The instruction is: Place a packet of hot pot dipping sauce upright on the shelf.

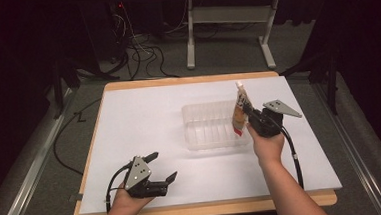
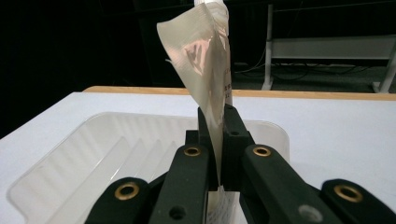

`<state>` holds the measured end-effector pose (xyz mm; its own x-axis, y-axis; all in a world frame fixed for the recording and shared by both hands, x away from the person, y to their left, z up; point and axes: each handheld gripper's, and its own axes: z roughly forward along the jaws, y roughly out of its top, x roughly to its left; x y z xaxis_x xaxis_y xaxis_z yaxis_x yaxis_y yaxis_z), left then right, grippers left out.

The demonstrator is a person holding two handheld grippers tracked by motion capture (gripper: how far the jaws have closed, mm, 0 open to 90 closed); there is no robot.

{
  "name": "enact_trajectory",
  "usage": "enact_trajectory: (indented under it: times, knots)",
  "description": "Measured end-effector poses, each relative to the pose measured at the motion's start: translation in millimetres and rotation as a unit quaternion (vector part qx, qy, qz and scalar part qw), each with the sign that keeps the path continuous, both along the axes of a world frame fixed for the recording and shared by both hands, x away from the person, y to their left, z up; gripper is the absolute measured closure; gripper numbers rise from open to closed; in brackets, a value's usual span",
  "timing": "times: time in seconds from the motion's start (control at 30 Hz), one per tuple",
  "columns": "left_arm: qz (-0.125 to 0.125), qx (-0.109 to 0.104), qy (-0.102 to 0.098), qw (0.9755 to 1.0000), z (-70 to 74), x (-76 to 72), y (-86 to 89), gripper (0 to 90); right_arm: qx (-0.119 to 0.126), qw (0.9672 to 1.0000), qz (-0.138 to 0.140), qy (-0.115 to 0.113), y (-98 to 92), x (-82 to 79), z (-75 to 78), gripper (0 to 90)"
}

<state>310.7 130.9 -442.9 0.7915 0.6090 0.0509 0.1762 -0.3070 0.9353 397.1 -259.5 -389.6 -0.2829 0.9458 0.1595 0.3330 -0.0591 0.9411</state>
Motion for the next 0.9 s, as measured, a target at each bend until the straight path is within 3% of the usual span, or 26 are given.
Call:
enact_trajectory:
  times: [0.27,0.9]
  knots:
    - [0.000,-0.002,-0.001,1.0000,0.2,0.1,0.4,14.6,-0.001,1.0000,-0.002,-0.005,3.2,9.0,-2.9,90.0]
    - [-0.004,0.001,0.003,1.0000,-1.0,0.3,-1.0,14.6,-0.006,1.0000,-0.007,0.001,5.3,13.4,-16.3,90.0]
